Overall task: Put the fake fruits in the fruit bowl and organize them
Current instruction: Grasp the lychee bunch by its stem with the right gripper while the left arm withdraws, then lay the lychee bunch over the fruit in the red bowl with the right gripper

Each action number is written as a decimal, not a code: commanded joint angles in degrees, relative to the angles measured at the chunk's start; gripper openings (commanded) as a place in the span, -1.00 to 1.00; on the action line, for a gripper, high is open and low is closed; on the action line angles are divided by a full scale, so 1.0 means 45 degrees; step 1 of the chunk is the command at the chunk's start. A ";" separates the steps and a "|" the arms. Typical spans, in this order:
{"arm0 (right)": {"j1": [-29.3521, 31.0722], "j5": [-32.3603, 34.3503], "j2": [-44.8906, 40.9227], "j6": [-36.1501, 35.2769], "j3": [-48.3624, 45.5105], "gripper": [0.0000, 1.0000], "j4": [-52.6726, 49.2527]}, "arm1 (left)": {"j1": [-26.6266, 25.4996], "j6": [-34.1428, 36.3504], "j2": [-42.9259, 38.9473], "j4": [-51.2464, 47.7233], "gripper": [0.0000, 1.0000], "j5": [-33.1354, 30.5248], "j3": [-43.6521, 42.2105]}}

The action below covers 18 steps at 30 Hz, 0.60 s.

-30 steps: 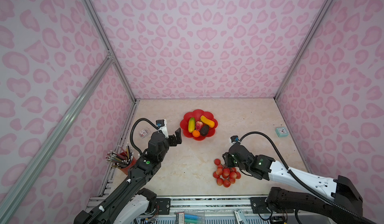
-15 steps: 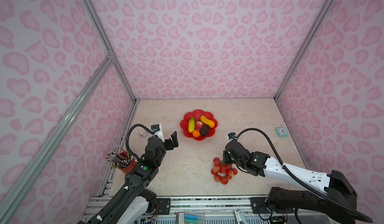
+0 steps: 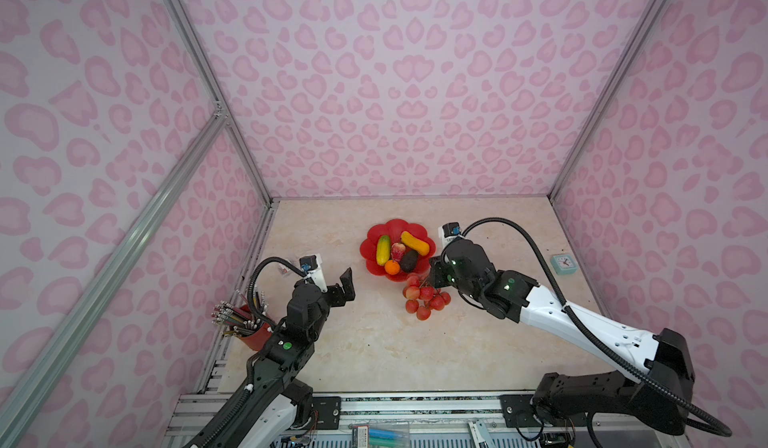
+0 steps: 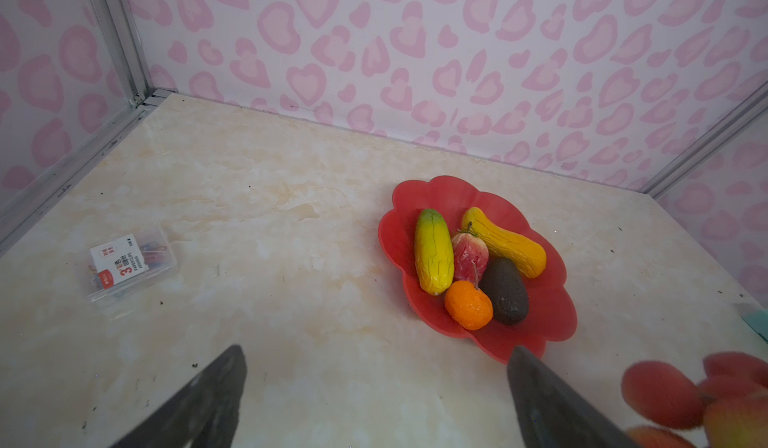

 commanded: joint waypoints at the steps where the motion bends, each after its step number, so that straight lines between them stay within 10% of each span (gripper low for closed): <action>1: -0.0543 -0.1563 0.1151 -0.0954 0.1192 -1.00 0.0981 | 0.0019 -0.0002 -0.0170 0.0423 0.97 0.0387 -0.0078; 18: -0.2741 -0.5127 0.9327 -0.0844 0.7853 -1.00 0.1184 | 0.0014 0.0046 -0.0308 0.0180 0.96 0.0555 0.0010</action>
